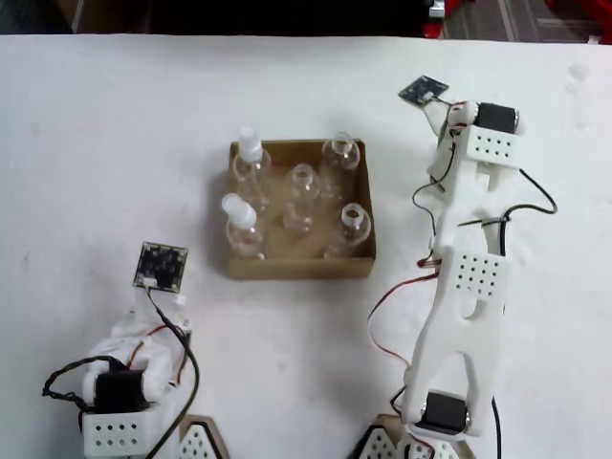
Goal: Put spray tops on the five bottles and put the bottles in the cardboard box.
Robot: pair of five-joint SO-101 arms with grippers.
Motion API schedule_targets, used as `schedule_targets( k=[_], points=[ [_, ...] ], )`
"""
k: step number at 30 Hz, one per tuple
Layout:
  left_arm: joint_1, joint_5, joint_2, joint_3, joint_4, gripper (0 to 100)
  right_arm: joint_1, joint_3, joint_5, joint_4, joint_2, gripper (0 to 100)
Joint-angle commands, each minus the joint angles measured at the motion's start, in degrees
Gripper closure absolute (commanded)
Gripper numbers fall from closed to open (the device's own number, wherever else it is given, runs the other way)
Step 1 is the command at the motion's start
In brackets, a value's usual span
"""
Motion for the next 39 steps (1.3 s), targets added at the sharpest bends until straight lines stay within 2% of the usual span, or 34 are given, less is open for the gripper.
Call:
schedule_targets(
  k=[1,9,18,25,31,39],
  points=[
    [0.7,-0.4,-0.5,-0.1,-1.3,97,1.0,-2.9,0.0,0.0,-3.0,78.1],
    [0.7,-0.4,-0.5,-0.1,-1.3,97,1.1,-3.5,-0.1,-6.4,3.6,78.6],
    [0.7,-0.4,-0.5,-0.1,-1.3,97,1.1,-3.5,-0.1,-5.8,5.7,78.9],
    [0.7,-0.4,-0.5,-0.1,-1.3,97,0.6,-6.2,0.0,1.4,4.8,91.8],
    [0.7,-0.4,-0.5,-0.1,-1.3,97,2.0,-10.4,-4.0,1.7,3.4,84.4],
    [0.7,-0.4,-0.5,-0.1,-1.3,97,0.2,-10.6,-1.3,1.6,7.2,82.2]
  ],
)
